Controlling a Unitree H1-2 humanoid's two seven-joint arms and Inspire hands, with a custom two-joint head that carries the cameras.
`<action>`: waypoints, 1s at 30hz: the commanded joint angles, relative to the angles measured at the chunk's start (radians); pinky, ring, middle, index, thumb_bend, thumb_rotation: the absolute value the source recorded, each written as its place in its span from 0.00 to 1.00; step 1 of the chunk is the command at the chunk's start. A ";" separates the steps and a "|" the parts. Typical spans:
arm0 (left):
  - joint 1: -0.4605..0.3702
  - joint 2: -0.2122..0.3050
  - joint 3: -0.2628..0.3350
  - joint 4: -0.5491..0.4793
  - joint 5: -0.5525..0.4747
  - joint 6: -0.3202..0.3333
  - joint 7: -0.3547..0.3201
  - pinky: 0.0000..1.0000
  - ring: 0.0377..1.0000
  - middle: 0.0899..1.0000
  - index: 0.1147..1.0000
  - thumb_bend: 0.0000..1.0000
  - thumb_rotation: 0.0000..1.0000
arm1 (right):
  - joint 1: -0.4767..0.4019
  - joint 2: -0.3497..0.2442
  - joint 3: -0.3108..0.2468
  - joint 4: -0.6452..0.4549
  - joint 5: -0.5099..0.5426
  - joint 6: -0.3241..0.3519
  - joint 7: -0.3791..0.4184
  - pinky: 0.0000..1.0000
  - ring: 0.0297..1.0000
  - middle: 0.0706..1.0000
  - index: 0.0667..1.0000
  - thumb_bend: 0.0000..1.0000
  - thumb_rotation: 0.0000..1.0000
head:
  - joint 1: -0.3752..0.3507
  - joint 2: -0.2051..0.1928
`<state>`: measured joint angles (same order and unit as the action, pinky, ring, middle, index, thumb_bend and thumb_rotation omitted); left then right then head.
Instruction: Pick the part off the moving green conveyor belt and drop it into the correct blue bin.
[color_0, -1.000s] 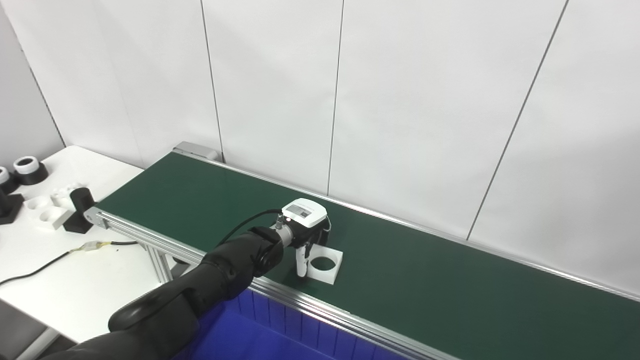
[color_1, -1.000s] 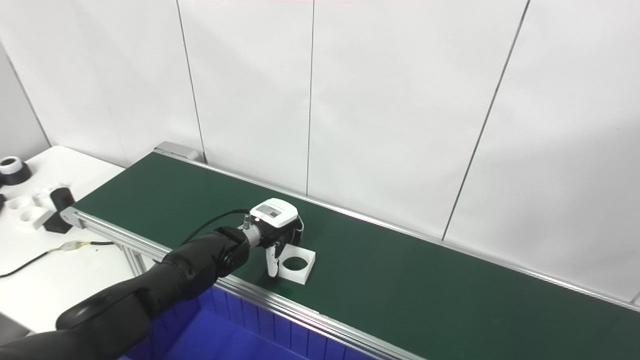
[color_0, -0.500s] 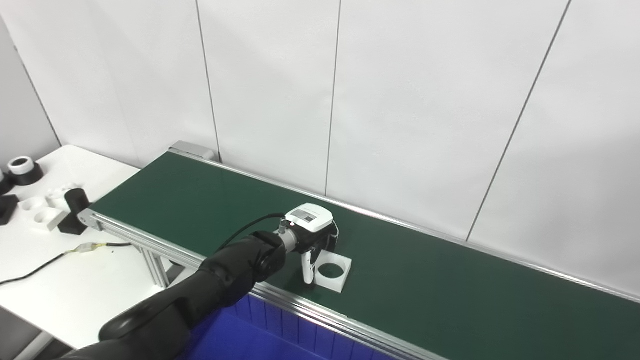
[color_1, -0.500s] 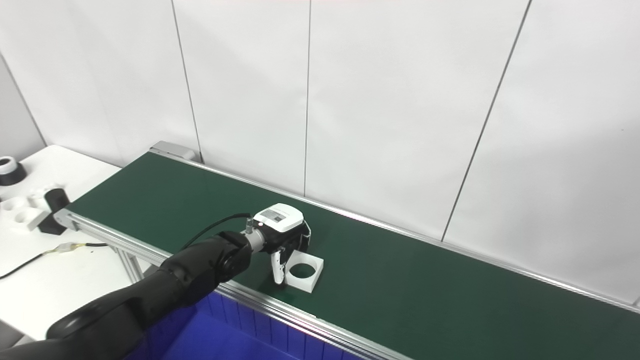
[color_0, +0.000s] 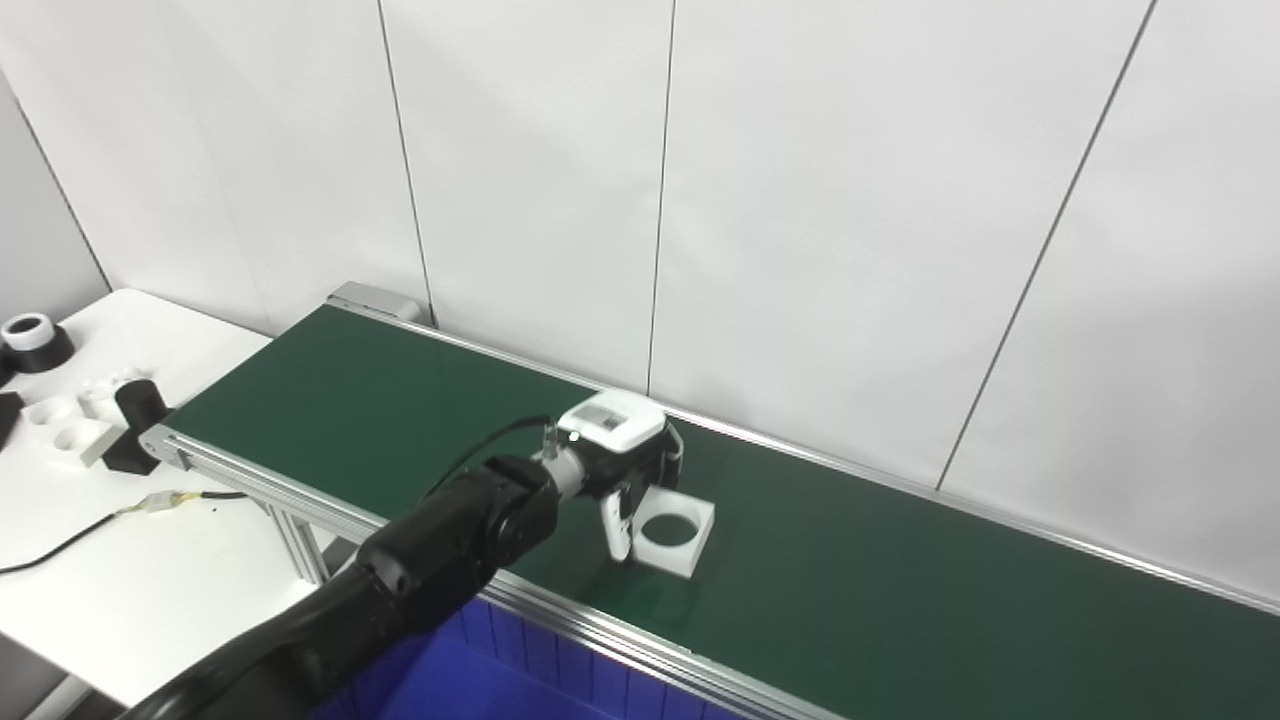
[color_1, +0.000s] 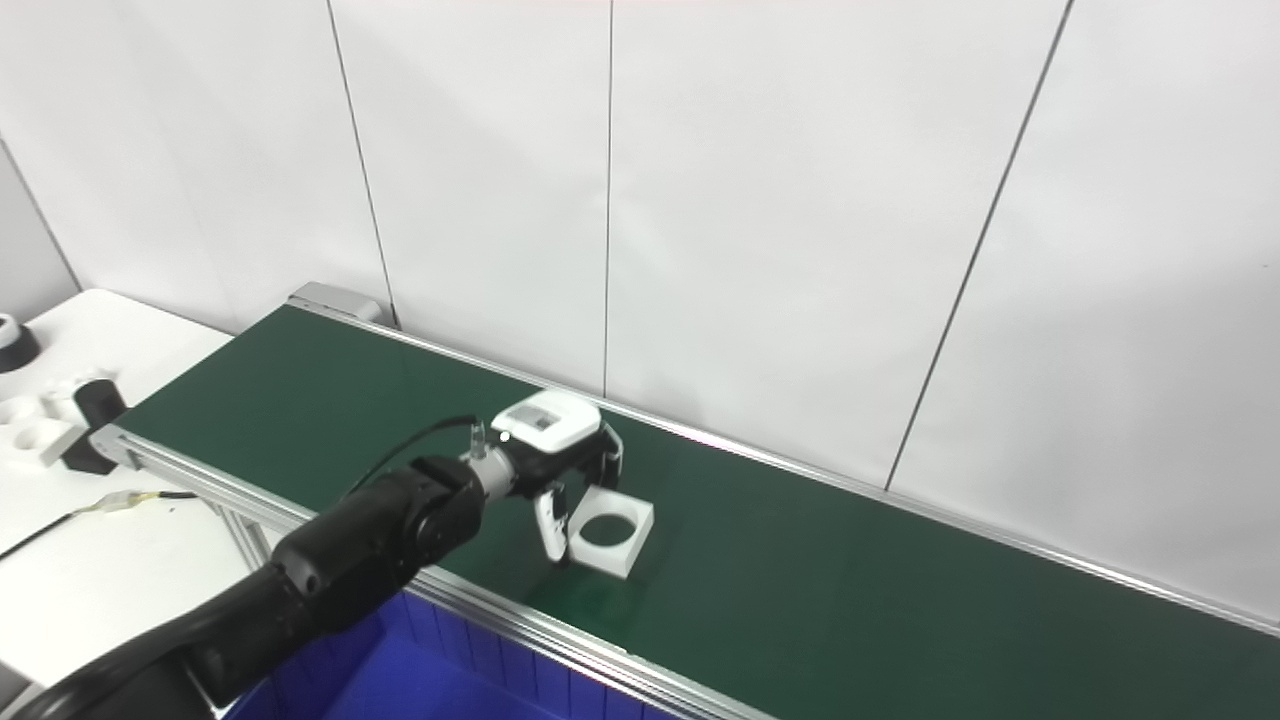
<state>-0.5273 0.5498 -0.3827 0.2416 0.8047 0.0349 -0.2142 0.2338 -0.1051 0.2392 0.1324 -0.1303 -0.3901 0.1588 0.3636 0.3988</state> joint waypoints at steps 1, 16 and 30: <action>-0.028 0.011 0.022 -0.057 0.000 0.012 -0.007 0.73 0.57 0.47 0.39 0.52 0.00 | 0.001 -0.008 -0.005 -0.017 0.007 -0.042 -0.003 0.71 0.84 0.89 0.94 0.37 0.63 | -0.002 0.000; 0.003 0.015 0.081 -0.237 0.028 0.044 -0.093 0.73 0.58 0.47 0.40 0.52 0.00 | -0.005 -0.010 -0.003 -0.006 0.011 -0.046 -0.007 0.71 0.84 0.89 0.94 0.37 0.61 | -0.001 -0.003; 0.056 0.005 0.118 -0.333 0.007 0.057 -0.127 0.72 0.55 0.43 0.43 0.52 0.00 | -0.001 -0.013 -0.012 -0.015 0.020 -0.044 0.003 0.70 0.84 0.89 0.94 0.37 0.60 | -0.003 0.015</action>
<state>-0.4589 0.5432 -0.2896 -0.0616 0.8230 0.0867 -0.3448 0.2339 -0.1268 0.2294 0.1451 -0.1277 -0.4005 0.1596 0.3605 0.4126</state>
